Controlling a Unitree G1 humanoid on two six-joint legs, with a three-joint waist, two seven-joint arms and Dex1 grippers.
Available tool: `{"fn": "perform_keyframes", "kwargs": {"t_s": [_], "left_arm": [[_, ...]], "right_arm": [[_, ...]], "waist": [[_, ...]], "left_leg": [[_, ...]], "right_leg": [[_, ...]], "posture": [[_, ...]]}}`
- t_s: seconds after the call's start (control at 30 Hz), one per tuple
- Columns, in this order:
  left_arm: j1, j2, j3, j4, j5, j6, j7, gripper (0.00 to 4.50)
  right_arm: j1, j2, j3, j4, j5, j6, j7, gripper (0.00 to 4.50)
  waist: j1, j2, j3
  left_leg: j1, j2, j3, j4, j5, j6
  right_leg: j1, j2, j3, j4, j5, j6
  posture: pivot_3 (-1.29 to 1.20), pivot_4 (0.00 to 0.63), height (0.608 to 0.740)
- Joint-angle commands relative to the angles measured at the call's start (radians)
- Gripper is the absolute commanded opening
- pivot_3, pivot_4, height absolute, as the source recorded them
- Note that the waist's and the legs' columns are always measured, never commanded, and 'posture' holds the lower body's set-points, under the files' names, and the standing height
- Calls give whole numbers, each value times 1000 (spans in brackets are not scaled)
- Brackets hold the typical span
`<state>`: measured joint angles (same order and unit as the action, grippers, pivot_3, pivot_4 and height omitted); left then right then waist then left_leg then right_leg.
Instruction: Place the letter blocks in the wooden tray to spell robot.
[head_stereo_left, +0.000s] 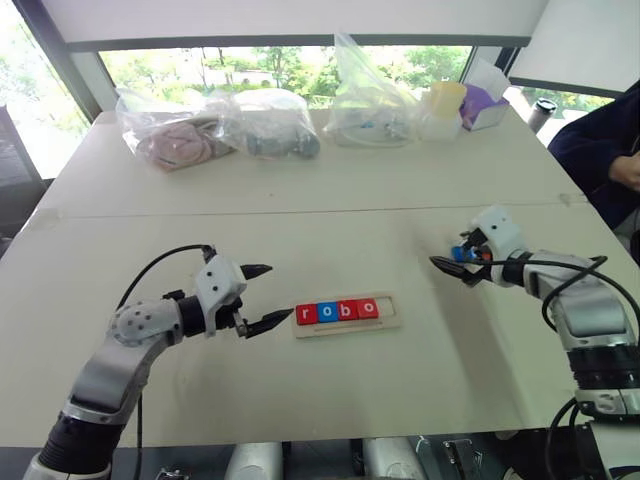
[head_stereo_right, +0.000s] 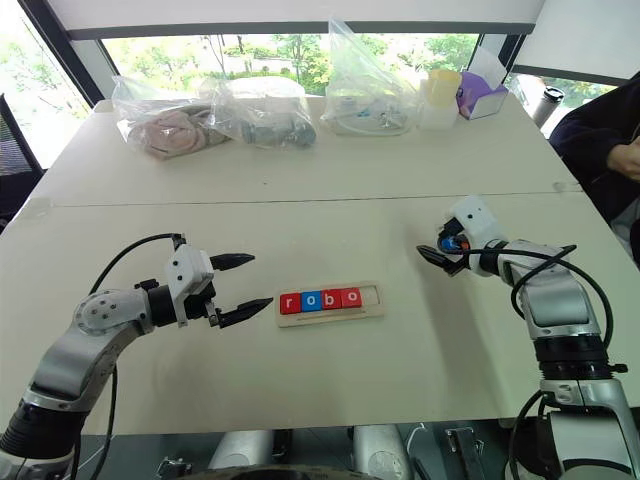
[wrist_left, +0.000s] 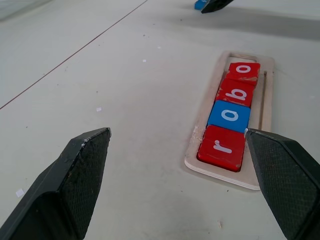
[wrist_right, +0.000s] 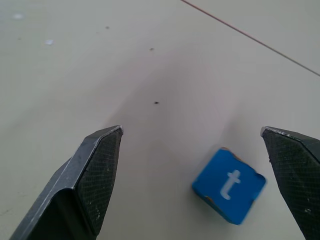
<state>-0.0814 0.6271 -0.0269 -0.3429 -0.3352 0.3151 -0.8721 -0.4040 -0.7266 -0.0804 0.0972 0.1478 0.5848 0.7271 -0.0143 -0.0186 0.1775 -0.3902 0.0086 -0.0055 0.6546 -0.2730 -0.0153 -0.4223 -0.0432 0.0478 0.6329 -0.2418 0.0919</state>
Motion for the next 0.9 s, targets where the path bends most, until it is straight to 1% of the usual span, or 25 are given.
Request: {"fn": "perform_keyframes", "kwargs": {"t_s": [0.03, 0.13, 0.23, 0.33, 0.5, 0.6, 0.63, 0.67, 0.7, 0.73, 0.77, 0.9], "left_arm": [[-14, -2, -5, -6, 3, -24, -4, 4500], [-18, -7, -10, -1, 4, -26, -5, 4500], [-25, -12, -15, 4, 6, -29, -6, 4500], [-29, -12, -17, 9, 6, -32, -6, 4500], [-30, -7, -16, 13, 5, -36, -8, 4500], [-33, -7, -16, 15, 5, -35, -7, 4500], [-34, -8, -16, 15, 6, -34, -7, 4500], [-35, -8, -17, 16, 6, -34, -6, 4500], [-35, -8, -17, 15, 6, -34, -6, 4500], [-34, -9, -18, 15, 6, -33, -5, 4500], [-33, -9, -18, 13, 6, -33, -4, 4500], [-28, -11, -20, 10, 5, -32, -1, 4500]], "right_arm": [[-3, -3, -62, -52, 11, 40, -62, 4487], [4, 37, -88, -81, 16, 130, -146, 4487], [41, 104, -105, -125, -2, 231, -260, 4487], [49, 136, -119, -150, 0, 283, -311, 4487], [22, 226, -154, -134, 17, 392, -417, 4487], [-15, 262, -183, -114, 30, 448, -460, 3659], [-25, 272, -191, -113, 38, 467, -467, 3239], [-31, 279, -195, -114, 42, 478, -473, 2633], [-35, 286, -197, -121, 45, 488, -479, 2158], [-38, 293, -199, -127, 48, 496, -484, 1591], [-41, 301, -205, -135, 54, 509, -490, 1166], [-16, 312, -210, -218, 65, 594, -509, 1168]], "waist": [[0, 0, 0], [0, 0, 0], [0, 0, 0], [0, 1, -1], [-2, -1, -2], [-4, -1, -2], [-4, -1, -2], [-3, -1, -2], [-3, -1, -2], [-1, -1, -2], [-1, -1, -2], [-1, -1, -2]], "left_leg": [[0, 0, 0, 0, 0, 0], [0, 0, 0, 0, 0, 0], [0, 0, 0, 0, 0, 0], [0, 0, 0, 0, 0, 0], [1, 0, 0, 0, 0, 0], [1, 0, 0, 1, 0, 0], [1, 0, 0, 1, 0, 0], [1, 0, 0, 1, 0, 0], [1, 0, 0, 1, 0, 0], [1, 0, 0, 1, 0, 0], [1, 0, 0, 1, 0, 0], [1, 0, 0, 1, 0, 0]], "right_leg": [[0, 0, 0, 0, 0, 0], [0, 0, 0, 0, 0, 0], [0, 0, 0, 0, 0, 0], [0, 0, 0, 0, 0, 0], [1, 0, 0, 0, 0, 0], [1, 1, 1, 0, 0, 0], [1, 1, 1, 1, 0, 0], [1, 1, 1, 1, 0, 0], [1, 1, 1, 1, 0, 0], [1, 0, 1, 1, 0, 0], [1, 0, 0, 1, 0, 0], [1, 0, 0, 0, 0, 0]], "posture": [[0, 150, 740], [0, 150, 740], [0, 150, 740], [0, 150, 740], [0, 150, 740], [0, 150, 740], [0, 150, 740], [0, 150, 740], [0, 150, 740], [0, 150, 740], [0, 150, 740], [0, 150, 740]]}}
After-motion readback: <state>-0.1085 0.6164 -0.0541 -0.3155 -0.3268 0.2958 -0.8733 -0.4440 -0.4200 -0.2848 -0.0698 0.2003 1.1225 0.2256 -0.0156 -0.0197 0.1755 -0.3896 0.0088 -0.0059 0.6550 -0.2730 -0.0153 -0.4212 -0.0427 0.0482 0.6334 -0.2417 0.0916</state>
